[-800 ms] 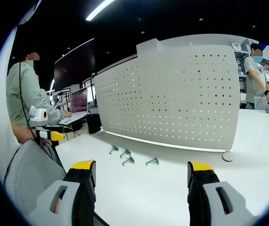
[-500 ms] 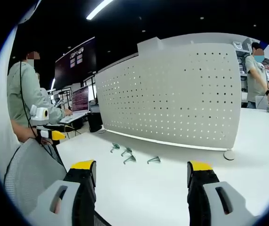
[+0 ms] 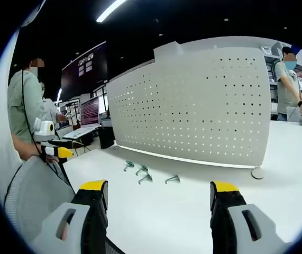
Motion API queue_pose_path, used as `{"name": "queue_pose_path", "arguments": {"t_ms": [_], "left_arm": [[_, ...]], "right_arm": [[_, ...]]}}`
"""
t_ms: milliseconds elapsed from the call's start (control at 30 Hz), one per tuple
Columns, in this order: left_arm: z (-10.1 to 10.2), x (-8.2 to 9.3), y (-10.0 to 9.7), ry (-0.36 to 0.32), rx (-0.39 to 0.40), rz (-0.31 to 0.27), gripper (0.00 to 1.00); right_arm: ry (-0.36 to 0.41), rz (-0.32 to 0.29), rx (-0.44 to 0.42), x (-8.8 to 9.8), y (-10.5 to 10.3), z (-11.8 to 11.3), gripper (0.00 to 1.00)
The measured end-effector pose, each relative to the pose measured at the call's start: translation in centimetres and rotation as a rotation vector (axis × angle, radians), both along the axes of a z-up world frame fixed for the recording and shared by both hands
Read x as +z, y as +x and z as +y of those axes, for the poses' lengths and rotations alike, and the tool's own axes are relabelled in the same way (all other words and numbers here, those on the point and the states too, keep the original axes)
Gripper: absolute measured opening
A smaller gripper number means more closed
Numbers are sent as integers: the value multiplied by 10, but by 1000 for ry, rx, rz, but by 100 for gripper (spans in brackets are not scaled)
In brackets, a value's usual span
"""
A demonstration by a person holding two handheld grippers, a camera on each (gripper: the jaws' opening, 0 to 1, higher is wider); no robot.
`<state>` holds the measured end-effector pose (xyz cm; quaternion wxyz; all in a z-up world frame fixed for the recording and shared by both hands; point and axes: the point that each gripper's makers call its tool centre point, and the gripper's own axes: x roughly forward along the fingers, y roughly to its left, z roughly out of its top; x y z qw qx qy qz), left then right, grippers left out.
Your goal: Insert the hook assembly into the mounting plate slot until the hook locks in place.
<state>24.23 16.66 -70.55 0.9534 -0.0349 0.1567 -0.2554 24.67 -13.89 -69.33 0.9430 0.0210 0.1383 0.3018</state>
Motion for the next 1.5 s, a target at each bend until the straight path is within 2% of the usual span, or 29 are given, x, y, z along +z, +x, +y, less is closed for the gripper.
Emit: {"name": "queue_pose_path", "arguments": {"t_ms": [1200,1500], "left_arm": [[5,-7,0,9,-5,-1,91],[-1,-3,-1,25,-17,0,90]], "right_arm": [[-33,-8,5,-1,0,1,77],[-38,-18,2,1,0,1,77]]}}
